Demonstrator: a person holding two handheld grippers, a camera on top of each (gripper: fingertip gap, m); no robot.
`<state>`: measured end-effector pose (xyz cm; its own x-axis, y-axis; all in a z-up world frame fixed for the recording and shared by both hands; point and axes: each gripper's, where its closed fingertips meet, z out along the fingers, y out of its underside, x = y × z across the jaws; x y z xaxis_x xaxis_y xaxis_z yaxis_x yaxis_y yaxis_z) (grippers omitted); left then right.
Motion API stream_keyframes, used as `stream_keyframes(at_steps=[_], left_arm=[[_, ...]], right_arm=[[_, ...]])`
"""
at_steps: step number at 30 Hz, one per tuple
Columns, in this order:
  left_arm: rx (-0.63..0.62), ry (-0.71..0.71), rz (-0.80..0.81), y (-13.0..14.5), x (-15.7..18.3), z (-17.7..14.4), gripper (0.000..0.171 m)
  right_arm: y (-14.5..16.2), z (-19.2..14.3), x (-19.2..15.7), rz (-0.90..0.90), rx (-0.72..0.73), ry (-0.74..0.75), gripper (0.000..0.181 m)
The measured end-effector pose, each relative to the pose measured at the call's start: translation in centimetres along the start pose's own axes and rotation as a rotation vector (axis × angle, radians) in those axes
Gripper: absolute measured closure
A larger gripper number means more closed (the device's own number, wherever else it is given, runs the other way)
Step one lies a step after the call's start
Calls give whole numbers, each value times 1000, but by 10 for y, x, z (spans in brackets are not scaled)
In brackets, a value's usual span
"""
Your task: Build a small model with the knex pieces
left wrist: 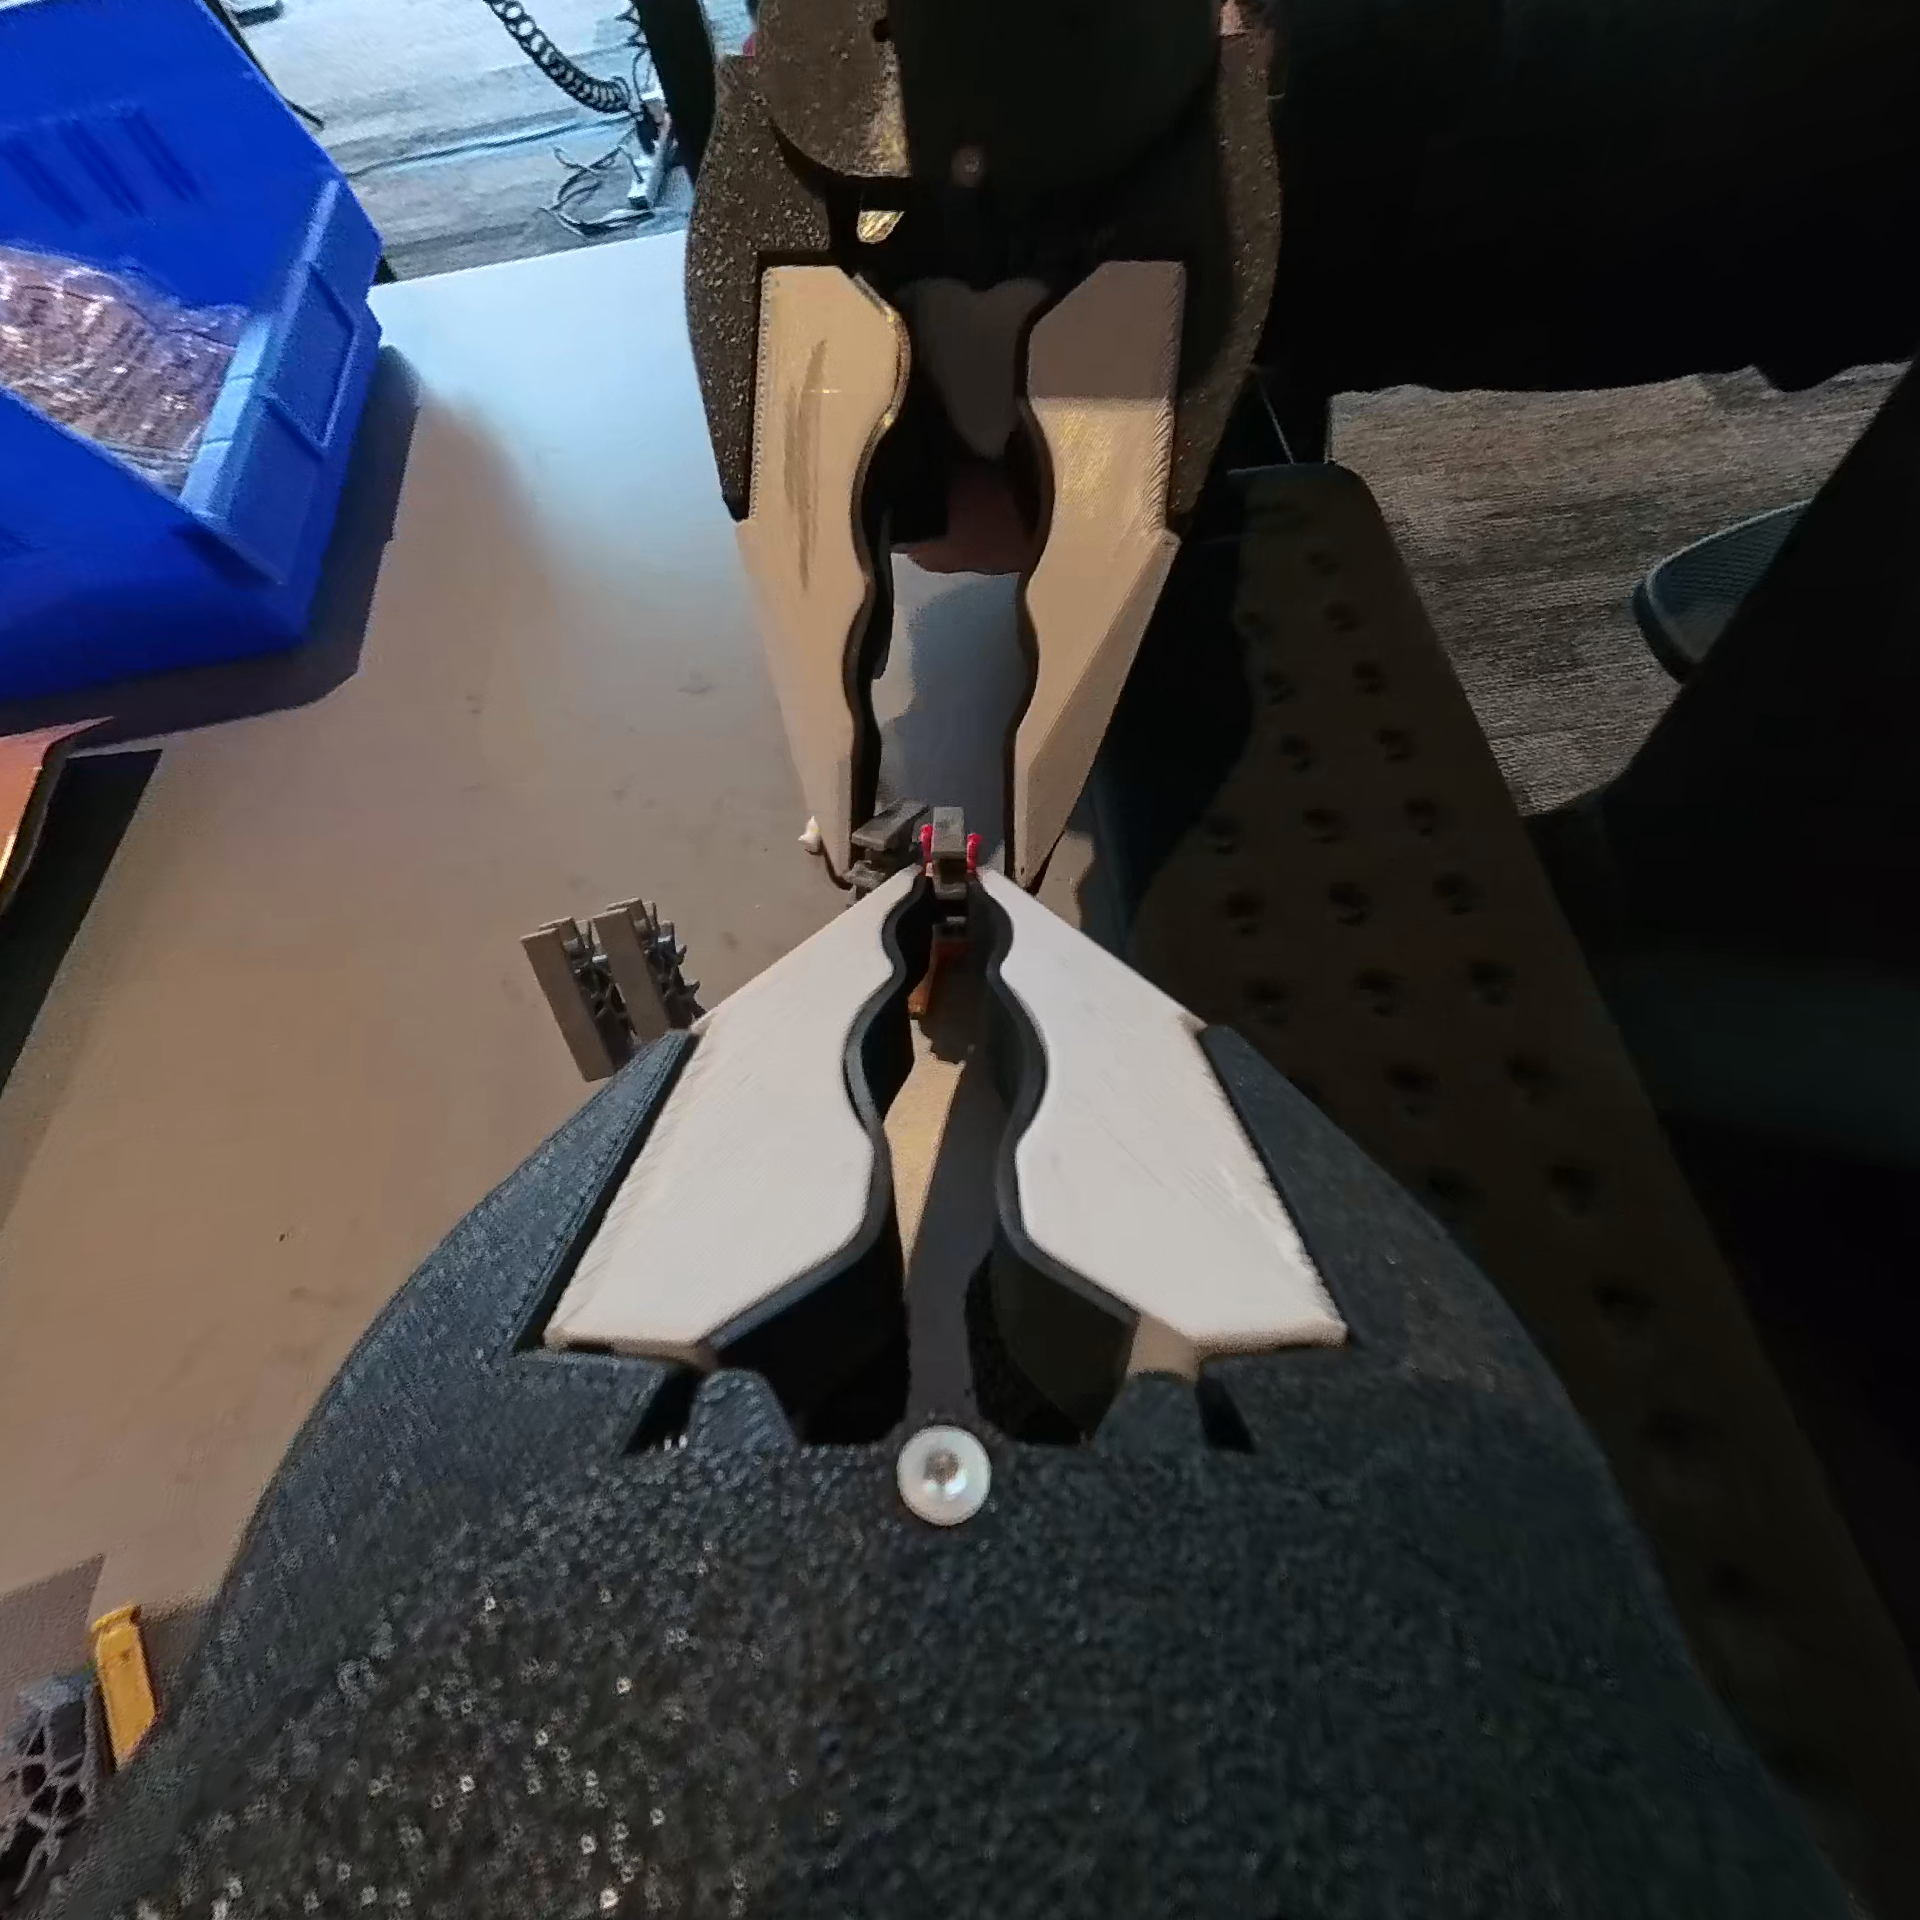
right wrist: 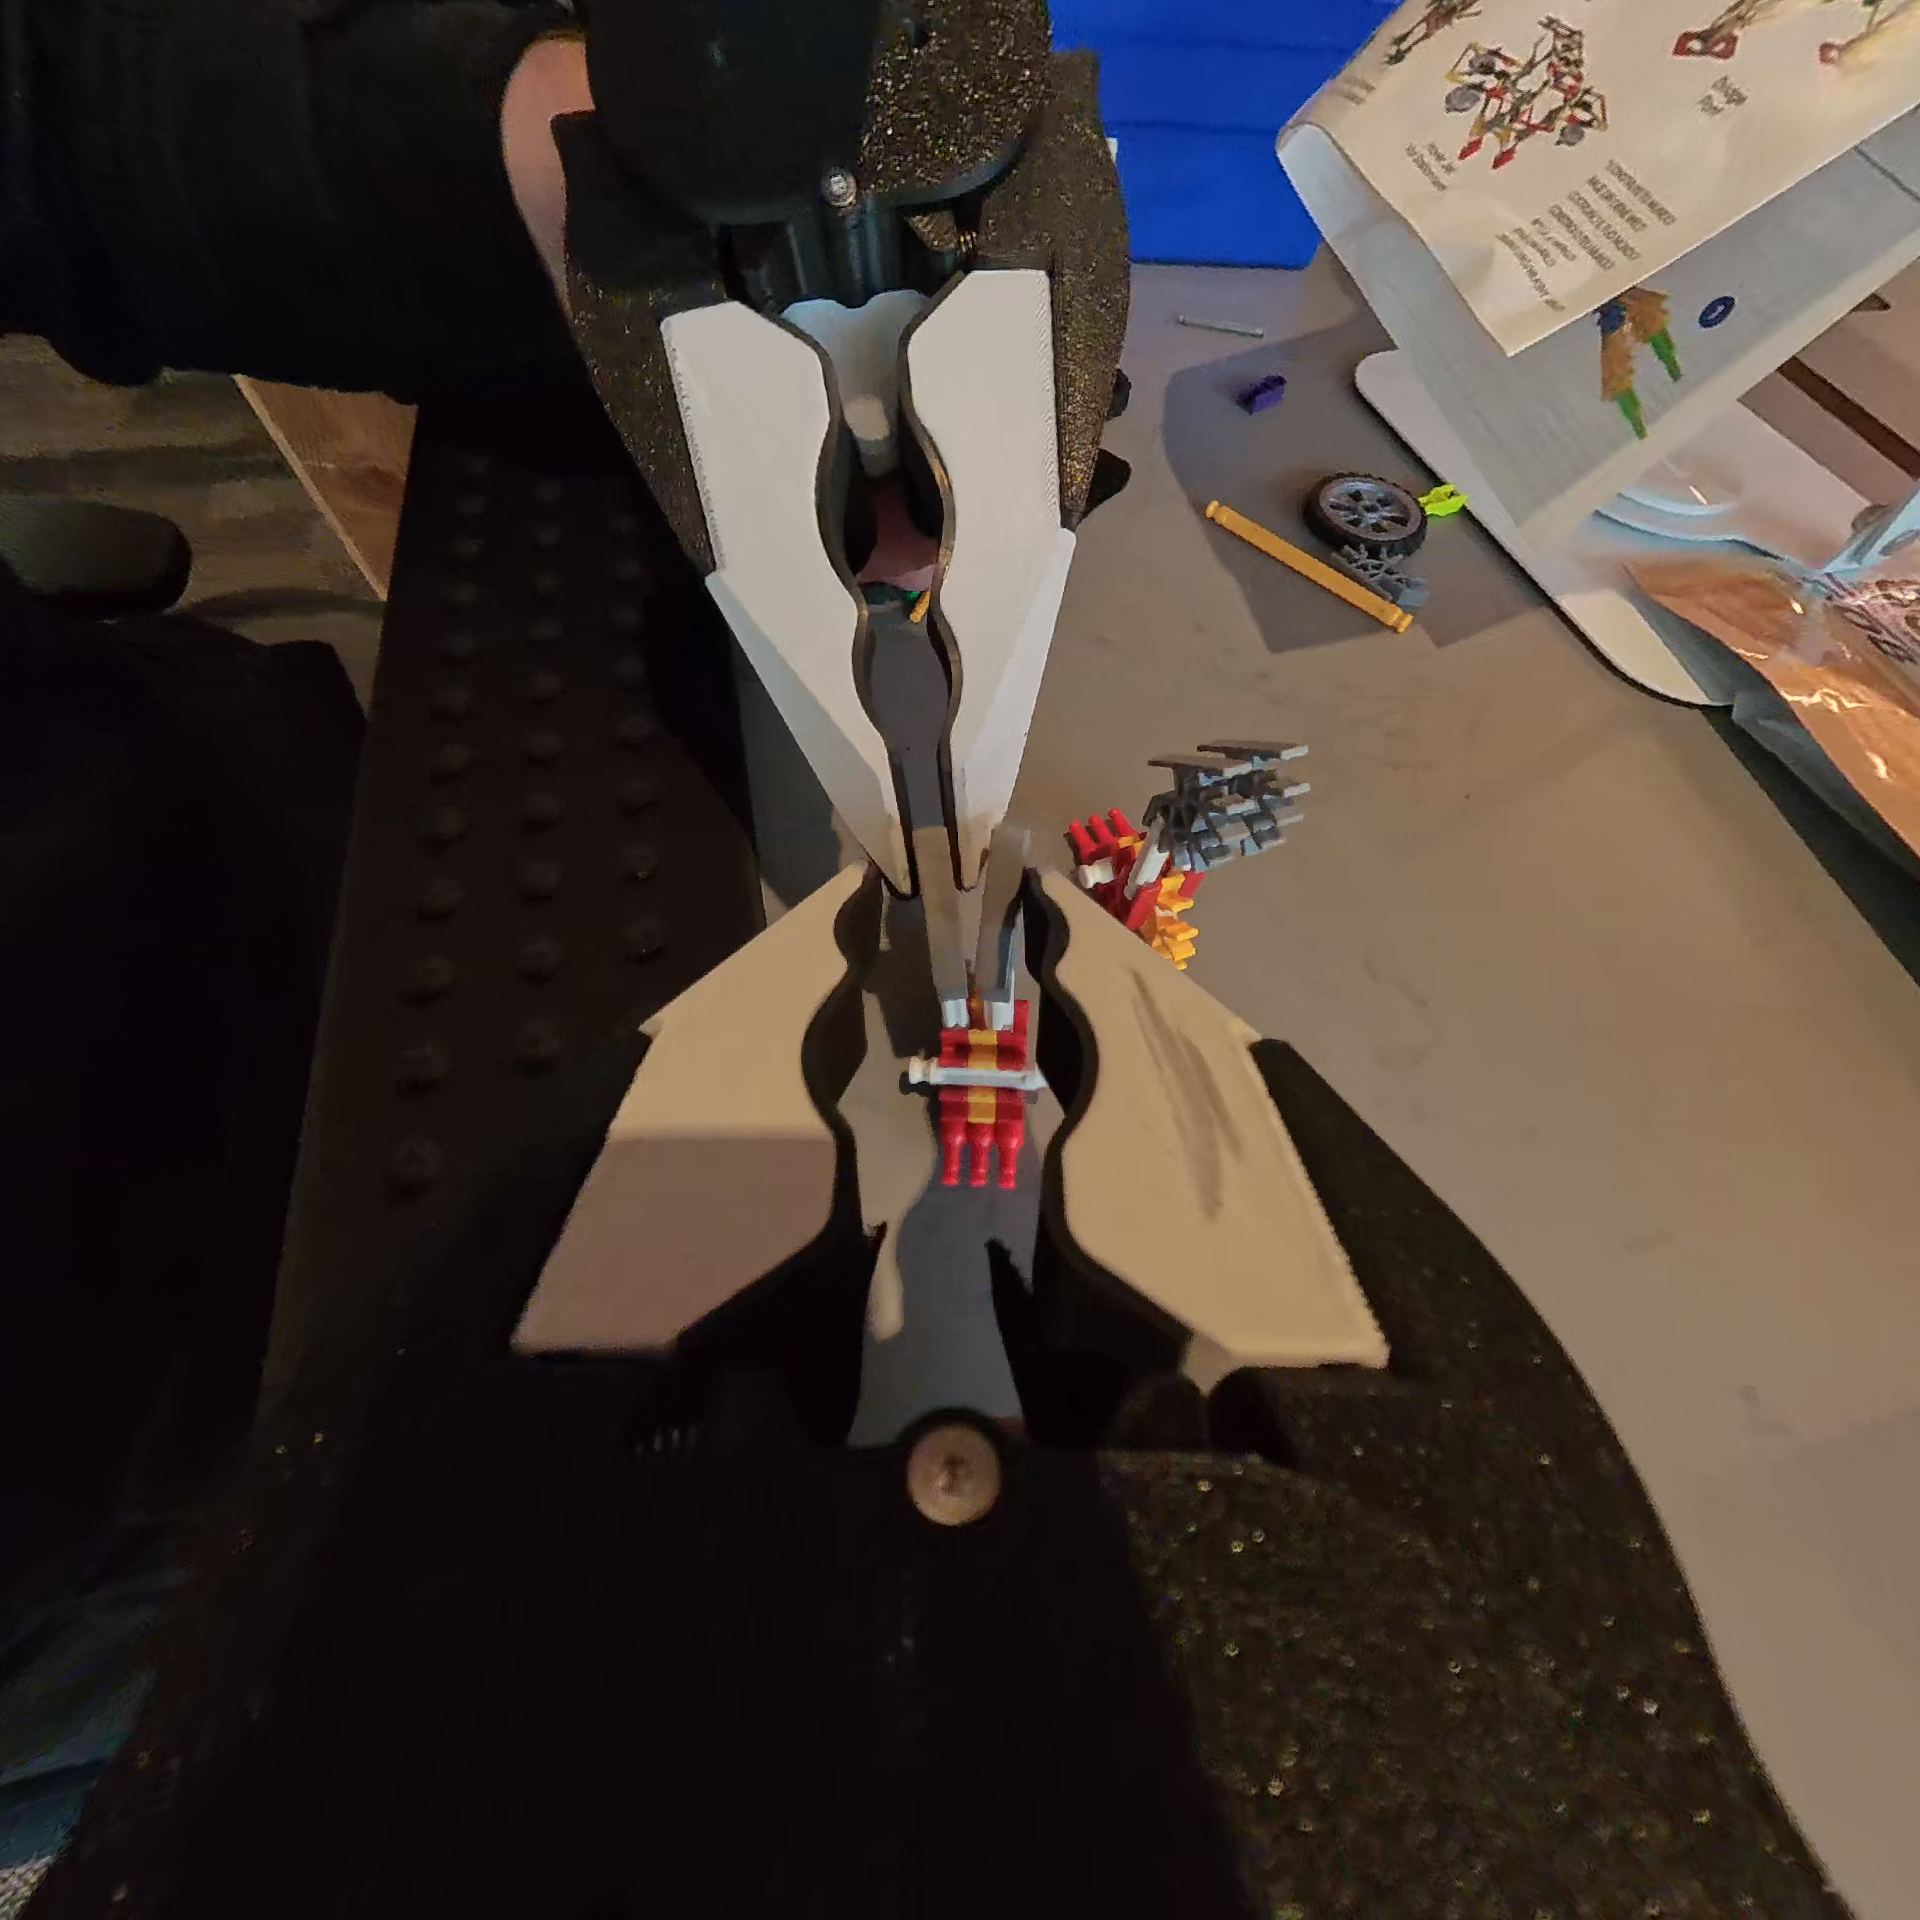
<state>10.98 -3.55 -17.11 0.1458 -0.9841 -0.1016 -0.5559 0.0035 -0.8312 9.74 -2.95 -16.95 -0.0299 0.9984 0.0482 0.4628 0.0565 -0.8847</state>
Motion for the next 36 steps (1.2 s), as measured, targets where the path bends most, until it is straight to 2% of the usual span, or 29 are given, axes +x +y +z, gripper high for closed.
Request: stream_keyframes(at_steps=[12, 16, 19, 22, 26, 30, 32, 36], left_arm=[[-33, 138, 57, -2, 11, 1, 167], [-23, 100, 29, -4, 6, 4, 166], [-23, 60, 37, -3, 4, 3, 165], [28, 19, 24, -10, 0, -3, 154], [33, -32, 27, -10, -4, -8, 140], [35, -18, 25, -8, 0, 0, 146], [41, -5, 32, -9, 3, 3, 156], [49, 15, 32, -9, 5, 4, 159]], right_arm=[[2, -3, -8, -51, -2, -71, 157], [3, -7, -3, -35, -5, -14, 155], [6, -7, -3, -30, -9, 24, 161], [10, -9, 0, -24, -18, 51, 162], [10, -10, -4, -39, -16, 34, 163], [8, -7, -9, -63, -19, -4, 164], [8, -7, -8, -71, -18, -9, 167], [8, -7, -10, -62, -9, -37, 168]])
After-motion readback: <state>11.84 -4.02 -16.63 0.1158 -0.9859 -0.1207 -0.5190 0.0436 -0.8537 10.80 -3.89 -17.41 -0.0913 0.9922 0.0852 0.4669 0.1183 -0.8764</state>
